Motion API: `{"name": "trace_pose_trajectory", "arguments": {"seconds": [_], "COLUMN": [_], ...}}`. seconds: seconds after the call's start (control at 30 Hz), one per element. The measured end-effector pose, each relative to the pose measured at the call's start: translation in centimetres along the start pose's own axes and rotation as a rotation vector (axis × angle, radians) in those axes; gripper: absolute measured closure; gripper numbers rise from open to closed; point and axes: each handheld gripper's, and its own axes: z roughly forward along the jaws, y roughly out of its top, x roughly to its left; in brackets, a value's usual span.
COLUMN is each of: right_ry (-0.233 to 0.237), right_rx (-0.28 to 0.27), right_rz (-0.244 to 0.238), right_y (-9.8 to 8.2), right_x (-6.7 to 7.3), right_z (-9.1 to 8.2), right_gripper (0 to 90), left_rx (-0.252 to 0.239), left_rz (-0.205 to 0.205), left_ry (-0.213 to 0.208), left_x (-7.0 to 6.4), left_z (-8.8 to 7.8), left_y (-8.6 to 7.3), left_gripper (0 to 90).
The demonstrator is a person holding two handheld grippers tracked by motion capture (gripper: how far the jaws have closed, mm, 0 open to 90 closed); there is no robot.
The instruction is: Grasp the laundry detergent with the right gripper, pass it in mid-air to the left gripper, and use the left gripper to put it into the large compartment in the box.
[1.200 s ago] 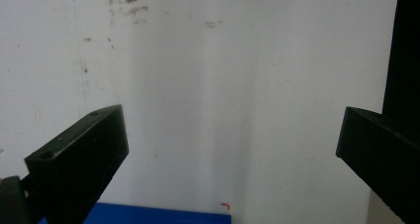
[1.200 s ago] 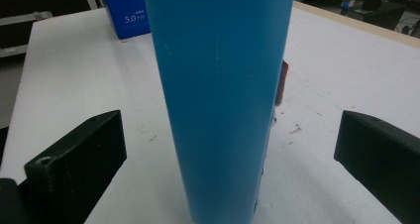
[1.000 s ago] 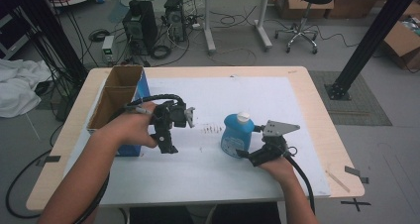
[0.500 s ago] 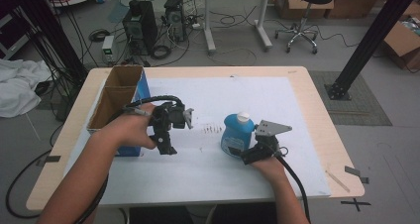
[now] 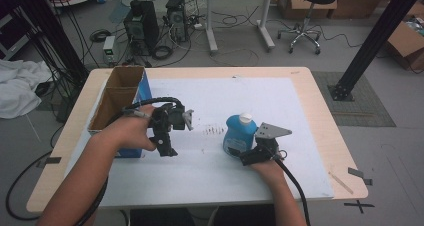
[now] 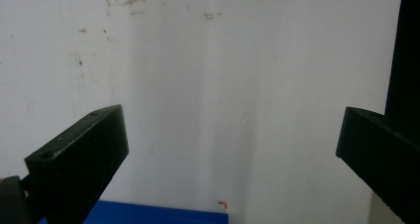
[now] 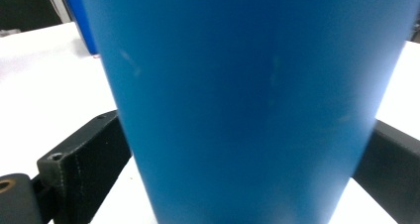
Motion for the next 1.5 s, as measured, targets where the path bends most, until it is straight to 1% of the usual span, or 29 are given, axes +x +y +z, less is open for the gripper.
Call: {"name": "trace_pose_trajectory", "arguments": {"seconds": [0.13,0.3,0.37,0.6,0.7,0.87,1.07,1.27,1.3,1.5], "right_ry": [0.0,-0.003,-0.006,-0.004,-0.001,0.001,0.007,0.002,0.003,0.01], "right_rx": [-0.004,-0.013,-0.018,-0.025,-0.033,-0.037,-0.04,-0.038,-0.036,-0.045], "right_rz": [0.015,0.021,0.017,0.017,0.014,0.016,0.017,0.008,0.007,0.001], "right_y": [-0.2,-0.31,-0.29,-0.32,-0.29,-0.28,-0.25,-0.22,-0.23,-0.2], "right_x": [0.0,0.01,0.04,0.06,0.07,0.08,0.11,0.15,0.16,0.23], "right_z": [0.06,0.02,-0.05,-0.1,-0.24,-0.35,-0.41,-0.44,-0.43,-0.32], "right_gripper": [6.1,10.4,13.1,15.3,18.2,19.6,23.4,27.6,30.1,33.9], "left_rx": [-0.003,0.006,0.008,0.006,0.008,0.01,0.01,0.016,0.014,0.017], "left_rz": [-0.001,0.002,0.0,-0.002,0.0,0.001,0.002,0.006,0.002,0.001], "left_ry": [0.001,-0.004,-0.005,-0.006,-0.007,-0.006,-0.009,-0.01,-0.01,-0.012], "left_x": [-0.03,-0.05,-0.04,-0.05,-0.05,-0.08,-0.12,-0.09,-0.08,-0.03], "left_z": [0.05,0.23,0.26,0.28,0.29,0.28,0.33,0.41,0.44,0.46], "left_y": [0.03,0.03,-0.03,-0.03,0.02,0.08,0.18,0.3,0.29,0.2], "left_gripper": [0.1,0.1,0.1,0.1,0.1,0.1,0.1,0.1,0.1,0.1]}}
